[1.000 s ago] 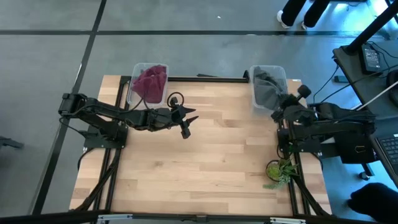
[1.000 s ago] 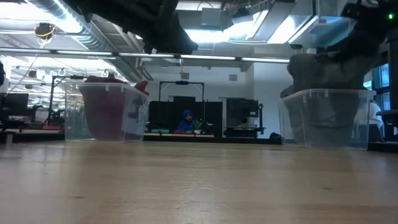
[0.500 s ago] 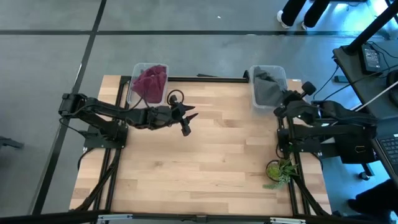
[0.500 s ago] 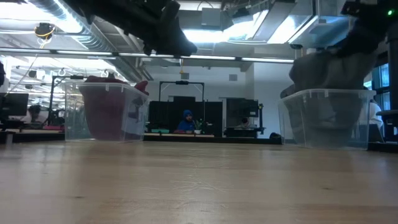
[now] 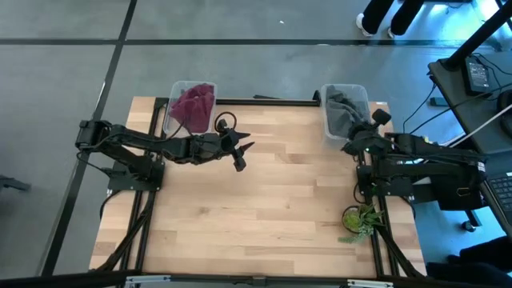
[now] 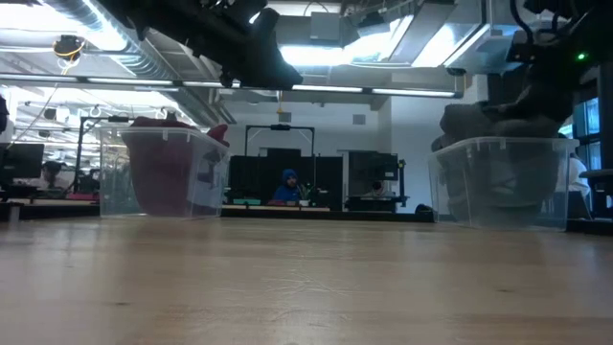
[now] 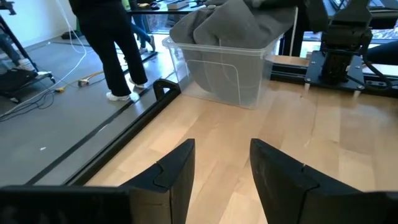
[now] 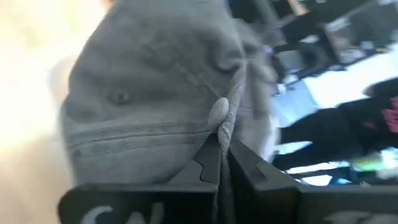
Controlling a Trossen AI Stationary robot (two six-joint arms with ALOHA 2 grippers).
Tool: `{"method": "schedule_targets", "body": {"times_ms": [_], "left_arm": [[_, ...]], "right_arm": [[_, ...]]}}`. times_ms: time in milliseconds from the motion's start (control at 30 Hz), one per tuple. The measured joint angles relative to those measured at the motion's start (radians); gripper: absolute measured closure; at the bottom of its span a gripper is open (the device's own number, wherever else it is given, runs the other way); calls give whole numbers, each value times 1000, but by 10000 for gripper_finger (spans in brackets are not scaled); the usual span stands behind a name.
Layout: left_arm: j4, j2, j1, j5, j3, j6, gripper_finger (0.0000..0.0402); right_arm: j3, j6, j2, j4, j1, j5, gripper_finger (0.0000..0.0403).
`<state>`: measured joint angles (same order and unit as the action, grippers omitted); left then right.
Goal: Pick & Place hat
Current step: Put the gray cap into the right transparent bin
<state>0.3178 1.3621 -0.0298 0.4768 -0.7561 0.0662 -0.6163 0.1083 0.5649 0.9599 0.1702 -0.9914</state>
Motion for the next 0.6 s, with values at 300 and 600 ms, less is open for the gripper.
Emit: {"method": "schedule_targets", "body": {"times_ms": [300, 600], "left_arm": [[0, 0, -3, 0, 0, 0, 250], [0, 0, -3, 1, 0, 0, 250]], "right_arm": [[-1, 2, 77, 76, 52, 0, 393], [-85, -68, 77, 52, 52, 8, 355]]}}
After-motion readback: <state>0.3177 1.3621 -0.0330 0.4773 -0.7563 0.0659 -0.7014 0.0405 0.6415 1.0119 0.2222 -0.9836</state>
